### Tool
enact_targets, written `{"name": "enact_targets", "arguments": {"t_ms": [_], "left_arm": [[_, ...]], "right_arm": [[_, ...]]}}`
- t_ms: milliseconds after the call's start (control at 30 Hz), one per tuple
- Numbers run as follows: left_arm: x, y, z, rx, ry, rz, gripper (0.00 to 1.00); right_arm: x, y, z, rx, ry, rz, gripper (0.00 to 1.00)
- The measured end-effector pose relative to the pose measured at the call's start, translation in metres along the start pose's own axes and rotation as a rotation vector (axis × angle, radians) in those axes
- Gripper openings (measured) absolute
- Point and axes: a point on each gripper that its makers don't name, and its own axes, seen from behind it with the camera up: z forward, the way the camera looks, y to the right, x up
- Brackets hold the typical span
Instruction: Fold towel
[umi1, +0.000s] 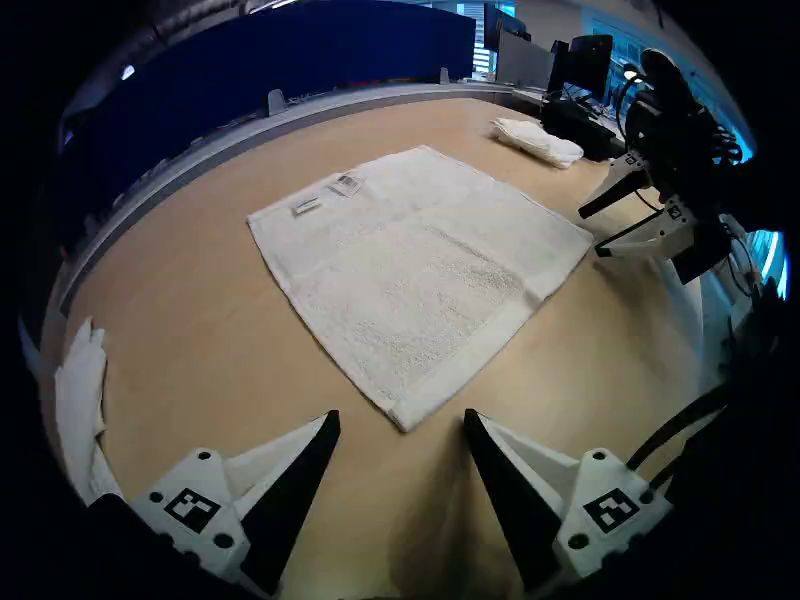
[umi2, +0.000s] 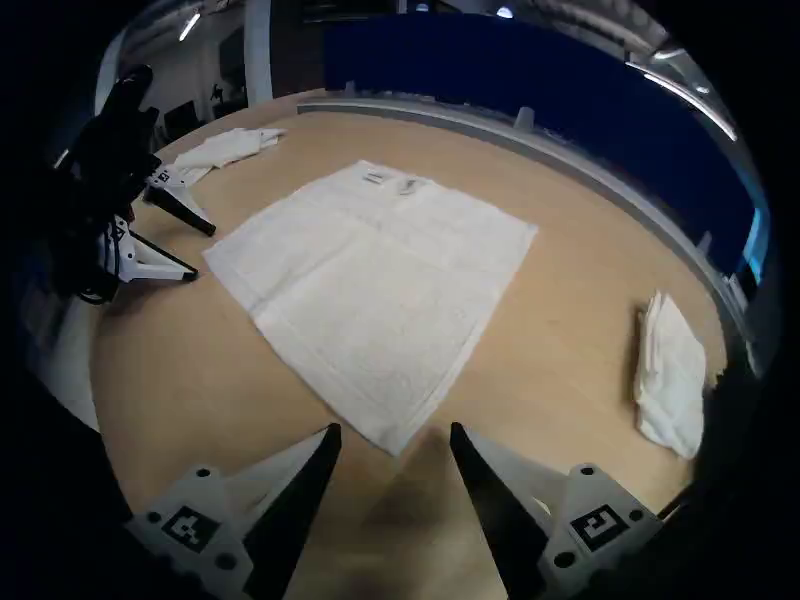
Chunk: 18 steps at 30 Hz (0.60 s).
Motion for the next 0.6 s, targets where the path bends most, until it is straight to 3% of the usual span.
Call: {"name": "enact_targets", "arguments": {"t_ms": [167, 300, 400, 500, 600], "left_arm": [[-0.0007, 0.0015, 0.0016, 0.001, 0.004, -0.008, 0.85], [-0.0005, 0.0009, 0.0027, 0.004, 0.008, -0.012, 0.75], [-0.0004, -0.0024, 0.0025, 0.012, 0.006, -0.022, 0.61], [-0.0004, -0.0055, 0.0011, 0.018, 0.001, -0.028, 0.52], [-0.0007, -0.0049, -0.0007, 0.015, -0.005, -0.025, 0.49]], "right_arm": [[-0.0046, -0.0033, 0.0048, 0.016, -0.016, 0.009, 0.71], [-0.0033, -0.0023, 0.0053, 0.018, -0.011, 0.033, 0.57], [-0.0030, 0.0008, 0.0052, 0.007, -0.009, 0.044, 0.45], [-0.0033, 0.0017, 0.0048, 0.005, -0.007, 0.044, 0.41], [-0.0033, 0.0005, 0.0044, 0.006, -0.007, 0.037, 0.35]]}}
